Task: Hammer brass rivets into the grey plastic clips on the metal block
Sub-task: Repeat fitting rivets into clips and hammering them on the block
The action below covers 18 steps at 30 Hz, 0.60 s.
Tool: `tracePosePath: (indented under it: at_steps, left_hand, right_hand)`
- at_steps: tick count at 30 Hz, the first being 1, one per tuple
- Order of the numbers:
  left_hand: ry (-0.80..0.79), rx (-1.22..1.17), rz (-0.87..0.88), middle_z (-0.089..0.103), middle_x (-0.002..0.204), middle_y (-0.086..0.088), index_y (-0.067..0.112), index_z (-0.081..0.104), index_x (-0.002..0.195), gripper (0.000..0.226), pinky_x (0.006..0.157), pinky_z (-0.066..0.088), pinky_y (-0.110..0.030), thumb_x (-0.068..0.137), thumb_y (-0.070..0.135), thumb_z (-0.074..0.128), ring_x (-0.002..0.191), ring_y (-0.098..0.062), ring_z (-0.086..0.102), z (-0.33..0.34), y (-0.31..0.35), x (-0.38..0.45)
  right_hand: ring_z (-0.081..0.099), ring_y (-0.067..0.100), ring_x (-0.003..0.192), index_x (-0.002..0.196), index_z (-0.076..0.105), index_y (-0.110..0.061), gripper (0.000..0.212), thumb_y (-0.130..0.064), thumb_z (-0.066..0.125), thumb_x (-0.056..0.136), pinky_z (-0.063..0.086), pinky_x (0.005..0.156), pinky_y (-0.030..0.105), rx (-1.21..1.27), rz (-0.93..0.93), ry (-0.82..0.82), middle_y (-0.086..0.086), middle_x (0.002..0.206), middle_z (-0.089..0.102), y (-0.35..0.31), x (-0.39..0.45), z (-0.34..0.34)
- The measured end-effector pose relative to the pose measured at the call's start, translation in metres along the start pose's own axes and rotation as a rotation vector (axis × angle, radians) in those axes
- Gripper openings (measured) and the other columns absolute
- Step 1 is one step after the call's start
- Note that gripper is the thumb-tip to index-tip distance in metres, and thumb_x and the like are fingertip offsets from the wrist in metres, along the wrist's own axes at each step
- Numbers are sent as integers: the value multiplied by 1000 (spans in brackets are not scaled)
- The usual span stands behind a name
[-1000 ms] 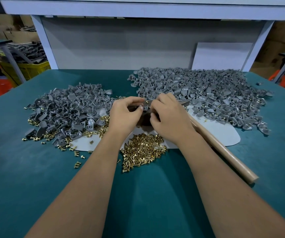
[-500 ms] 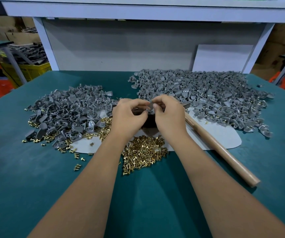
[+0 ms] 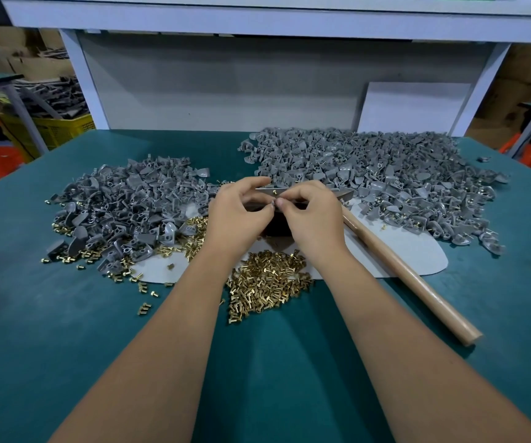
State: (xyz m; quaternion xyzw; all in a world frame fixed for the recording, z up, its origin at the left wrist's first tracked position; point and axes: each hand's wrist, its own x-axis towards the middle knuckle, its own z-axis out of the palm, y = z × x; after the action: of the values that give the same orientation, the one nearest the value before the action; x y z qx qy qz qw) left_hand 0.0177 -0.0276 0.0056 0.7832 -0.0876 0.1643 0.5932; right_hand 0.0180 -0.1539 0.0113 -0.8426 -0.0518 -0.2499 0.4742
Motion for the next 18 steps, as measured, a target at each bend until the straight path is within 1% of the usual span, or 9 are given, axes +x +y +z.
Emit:
tracePosePath:
  at_steps: [4,7,9,12,18]
  left_hand:
    - [1,21,-3,75,84,12,23,65,120,41,103,46,-43,84,6,68,113,-15,60,0,-3,2]
    - [10,39,13,75,85,9,25,67,118,39,102,46,-47,83,8,68,115,-25,58,0,-7,5]
    - [16,38,19,75,86,7,23,68,118,38,102,46,-48,84,8,68,115,-28,59,0,-8,6]
    - [12,30,21,75,86,6,22,69,119,38,101,47,-46,84,7,68,115,-29,58,-1,-10,6]
    - [16,42,40,75,87,4,19,71,116,36,101,48,-44,83,6,69,115,-29,58,-1,-11,7]
  right_hand:
    - [56,17,97,83,73,-13,3,-14,71,82,45,90,37,8,37,10,-4,94,60,-1,-1,2]
    - [56,17,98,83,74,-15,3,-16,71,83,45,90,37,-4,40,4,-6,93,59,-2,-1,2]
    - [55,17,98,83,73,-17,3,-17,70,83,45,89,36,-14,33,-1,-8,91,57,-2,-2,1]
    - [55,15,96,82,73,-17,4,-16,70,83,46,88,35,-40,16,-6,-10,89,55,-1,-2,-1]
    - [55,17,97,82,73,-16,7,-14,67,83,45,88,38,-97,-32,-23,-5,92,60,-1,-1,-2]
